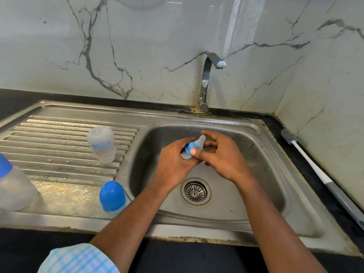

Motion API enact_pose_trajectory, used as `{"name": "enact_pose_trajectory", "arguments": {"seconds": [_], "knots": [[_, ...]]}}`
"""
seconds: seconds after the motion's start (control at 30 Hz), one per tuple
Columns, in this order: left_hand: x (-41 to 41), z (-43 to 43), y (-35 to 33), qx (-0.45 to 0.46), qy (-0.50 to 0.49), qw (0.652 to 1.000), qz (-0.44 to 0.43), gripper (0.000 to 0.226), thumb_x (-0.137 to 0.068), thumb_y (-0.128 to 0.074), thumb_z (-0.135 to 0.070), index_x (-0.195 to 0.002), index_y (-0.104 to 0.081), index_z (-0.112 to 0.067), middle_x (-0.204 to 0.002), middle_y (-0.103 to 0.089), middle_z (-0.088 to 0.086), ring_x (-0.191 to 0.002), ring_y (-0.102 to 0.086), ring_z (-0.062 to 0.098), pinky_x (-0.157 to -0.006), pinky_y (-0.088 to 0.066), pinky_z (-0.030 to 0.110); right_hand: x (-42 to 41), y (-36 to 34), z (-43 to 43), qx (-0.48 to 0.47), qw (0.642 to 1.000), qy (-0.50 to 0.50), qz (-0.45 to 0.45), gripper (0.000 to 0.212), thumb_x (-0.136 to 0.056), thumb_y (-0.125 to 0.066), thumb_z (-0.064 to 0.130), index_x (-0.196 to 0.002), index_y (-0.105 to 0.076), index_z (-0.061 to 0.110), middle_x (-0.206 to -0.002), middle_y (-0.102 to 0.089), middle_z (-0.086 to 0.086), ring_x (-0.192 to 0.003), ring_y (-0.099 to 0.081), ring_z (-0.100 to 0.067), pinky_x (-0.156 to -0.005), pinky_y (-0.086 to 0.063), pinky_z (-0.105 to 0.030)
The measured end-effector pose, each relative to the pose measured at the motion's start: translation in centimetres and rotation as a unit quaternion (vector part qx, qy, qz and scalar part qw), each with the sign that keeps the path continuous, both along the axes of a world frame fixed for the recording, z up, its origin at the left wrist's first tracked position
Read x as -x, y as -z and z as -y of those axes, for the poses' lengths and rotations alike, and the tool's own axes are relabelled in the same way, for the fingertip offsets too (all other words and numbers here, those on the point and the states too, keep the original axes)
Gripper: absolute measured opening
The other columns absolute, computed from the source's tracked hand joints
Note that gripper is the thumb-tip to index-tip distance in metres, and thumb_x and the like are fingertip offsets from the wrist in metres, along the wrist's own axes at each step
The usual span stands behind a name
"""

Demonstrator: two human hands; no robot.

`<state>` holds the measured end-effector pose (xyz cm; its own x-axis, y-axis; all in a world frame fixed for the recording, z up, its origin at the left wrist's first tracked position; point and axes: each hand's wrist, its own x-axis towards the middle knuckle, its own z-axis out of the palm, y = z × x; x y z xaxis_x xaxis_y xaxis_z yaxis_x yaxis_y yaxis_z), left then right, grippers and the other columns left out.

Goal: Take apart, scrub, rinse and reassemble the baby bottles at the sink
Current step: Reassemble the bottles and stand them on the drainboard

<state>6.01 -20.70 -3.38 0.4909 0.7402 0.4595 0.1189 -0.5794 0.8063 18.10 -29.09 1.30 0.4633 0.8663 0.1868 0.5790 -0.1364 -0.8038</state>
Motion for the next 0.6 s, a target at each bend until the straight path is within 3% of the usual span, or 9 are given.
{"name": "enact_pose_trajectory", "arguments": {"seconds": [0.07,0.17,0.23,0.37,0.4,0.43,0.5,0.53,0.6], "knots": [[-0.1,-0.3,0.2,-0.013,-0.008,0.999,-0.035,0.058,-0.078,-0.082,-0.036,-0.129,-0.063,-0.017,-0.116,-0.070,-0.004,-0.104,-0.065,0.008,-0.092,-0.055,0.034,0.3,0.5,-0.3,-0.006,1.000,-0.004,-0.009,0.066,-0.078,-0.082,0.033,-0.137,-0.054,0.021,-0.122,-0.064,0.004,-0.103,-0.065,-0.009,-0.081,-0.060,-0.030],[0.0,-0.3,0.0,0.008,0.039,0.997,-0.060,0.078,-0.071,-0.087,-0.035,-0.140,-0.054,-0.020,-0.123,-0.067,-0.005,-0.110,-0.063,0.007,-0.097,-0.053,0.034,0.1,0.7,-0.6,-0.031,0.999,0.019,0.019,0.053,-0.080,-0.081,0.022,-0.128,-0.060,0.019,-0.114,-0.064,0.008,-0.089,-0.059,0.006,-0.068,-0.049,-0.006],[-0.2,0.2,-0.1,0.019,0.068,0.994,-0.078,0.092,-0.073,-0.086,-0.032,-0.151,-0.039,-0.022,-0.134,-0.061,-0.005,-0.119,-0.058,0.005,-0.104,-0.048,0.030,0.1,0.2,-0.3,-0.090,0.993,0.067,0.043,0.049,-0.083,-0.079,0.019,-0.128,-0.060,0.020,-0.112,-0.063,0.012,-0.087,-0.053,0.014,-0.068,-0.043,0.001],[0.0,0.5,-0.2,0.012,0.018,0.995,-0.098,0.087,-0.088,-0.073,-0.020,-0.157,-0.020,-0.022,-0.149,-0.045,-0.002,-0.127,-0.050,0.010,-0.106,-0.042,0.026,0.5,-1.3,0.4,-0.369,0.908,0.149,0.133,0.034,-0.089,-0.072,0.020,-0.120,-0.061,0.013,-0.113,-0.064,0.004,-0.097,-0.061,-0.007,-0.082,-0.047,-0.016],[0.0,0.3,-0.3,0.006,0.003,0.996,-0.094,0.082,-0.091,-0.070,-0.017,-0.157,-0.021,-0.022,-0.147,-0.046,-0.003,-0.124,-0.051,0.009,-0.105,-0.044,0.027,0.0,-1.1,0.3,-0.355,0.910,0.156,0.149,0.033,-0.089,-0.073,0.024,-0.118,-0.063,0.012,-0.111,-0.066,0.002,-0.095,-0.061,-0.009,-0.081,-0.048,-0.020],[0.2,0.2,-0.4,0.000,-0.009,0.996,-0.090,0.077,-0.093,-0.066,-0.014,-0.156,-0.023,-0.022,-0.145,-0.046,-0.003,-0.121,-0.052,0.009,-0.103,-0.046,0.027,-0.8,-0.5,0.0,-0.272,0.939,0.152,0.147,0.033,-0.088,-0.073,0.032,-0.115,-0.065,0.014,-0.107,-0.068,0.001,-0.091,-0.062,-0.009,-0.078,-0.049,-0.023],[0.4,0.0,-0.4,-0.010,-0.027,0.995,-0.091,0.068,-0.095,-0.061,-0.011,-0.154,-0.029,-0.020,-0.141,-0.047,-0.003,-0.118,-0.053,0.007,-0.102,-0.047,0.028,-1.8,1.3,-0.4,0.041,0.981,0.137,0.130,0.034,-0.084,-0.073,0.045,-0.108,-0.071,0.020,-0.093,-0.071,0.002,-0.076,-0.062,-0.006,-0.066,-0.048,-0.025],[0.6,0.0,-0.4,-0.017,-0.032,0.995,-0.095,0.065,-0.095,-0.060,-0.010,-0.153,-0.032,-0.019,-0.140,-0.047,-0.003,-0.117,-0.053,0.007,-0.102,-0.048,0.028,-2.1,1.6,-0.4,0.090,0.977,0.145,0.131,0.034,-0.084,-0.073,0.046,-0.107,-0.072,0.021,-0.089,-0.071,0.002,-0.073,-0.062,-0.006,-0.064,-0.048,-0.025],[0.9,0.0,-0.7,-0.036,-0.033,0.994,-0.099,0.060,-0.095,-0.059,-0.011,-0.151,-0.038,-0.018,-0.139,-0.047,-0.003,-0.118,-0.053,0.008,-0.102,-0.048,0.031,-2.1,0.8,-0.3,-0.041,0.971,0.201,0.121,0.037,-0.086,-0.072,0.042,-0.118,-0.068,0.024,-0.099,-0.072,0.003,-0.083,-0.064,-0.009,-0.074,-0.052,-0.028]]}}
